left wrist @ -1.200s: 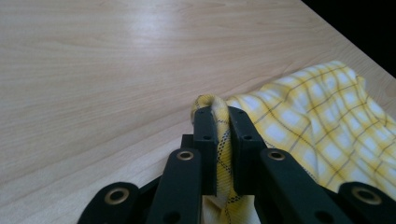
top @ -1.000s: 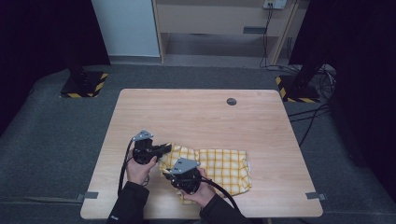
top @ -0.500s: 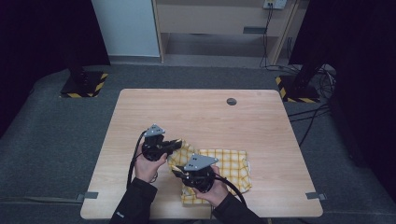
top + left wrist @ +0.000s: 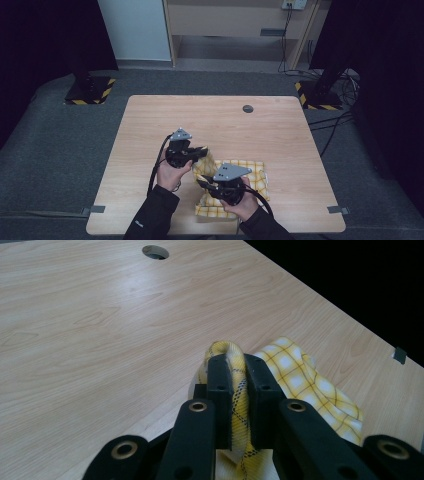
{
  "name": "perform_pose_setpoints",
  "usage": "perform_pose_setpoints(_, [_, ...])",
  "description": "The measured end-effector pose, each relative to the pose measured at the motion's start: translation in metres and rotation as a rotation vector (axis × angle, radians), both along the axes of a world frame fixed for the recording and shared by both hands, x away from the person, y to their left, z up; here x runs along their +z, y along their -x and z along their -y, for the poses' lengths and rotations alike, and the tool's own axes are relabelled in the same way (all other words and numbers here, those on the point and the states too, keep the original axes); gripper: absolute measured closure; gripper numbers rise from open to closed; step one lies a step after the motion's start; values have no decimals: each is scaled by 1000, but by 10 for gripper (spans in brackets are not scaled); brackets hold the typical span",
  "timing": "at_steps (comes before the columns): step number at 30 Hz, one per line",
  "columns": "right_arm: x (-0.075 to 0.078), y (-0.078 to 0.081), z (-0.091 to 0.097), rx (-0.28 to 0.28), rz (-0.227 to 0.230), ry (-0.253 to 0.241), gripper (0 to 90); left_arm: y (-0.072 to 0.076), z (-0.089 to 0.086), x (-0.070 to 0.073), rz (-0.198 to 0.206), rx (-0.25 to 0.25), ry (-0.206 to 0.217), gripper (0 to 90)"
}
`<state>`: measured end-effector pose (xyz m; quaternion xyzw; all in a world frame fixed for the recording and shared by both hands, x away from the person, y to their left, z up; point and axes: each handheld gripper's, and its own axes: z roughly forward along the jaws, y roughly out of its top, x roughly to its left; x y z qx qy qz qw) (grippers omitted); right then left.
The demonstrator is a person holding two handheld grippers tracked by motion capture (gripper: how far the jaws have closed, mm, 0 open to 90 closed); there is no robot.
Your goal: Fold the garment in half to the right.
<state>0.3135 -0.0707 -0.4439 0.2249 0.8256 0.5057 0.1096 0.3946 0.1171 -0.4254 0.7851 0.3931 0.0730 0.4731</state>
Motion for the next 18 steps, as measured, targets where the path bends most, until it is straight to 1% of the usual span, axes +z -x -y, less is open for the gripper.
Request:
perform_pose_setpoints(3, [1, 0, 8, -12, 4, -1, 809, -2, 8, 1, -1, -12, -6, 822])
perform_pose_setpoints(8, [4, 1, 21, -33, 1, -10, 809, -6, 19, 1, -7, -29, -5, 821])
perform_pose_setpoints(12, [3, 1, 32, -50, -1, -14, 809, -9, 28, 1, -11, -46, -15, 820])
perform_pose_setpoints(18, [1, 1, 47, -78, -16, -13, 807, -13, 42, -3, -20, -60, -31, 819])
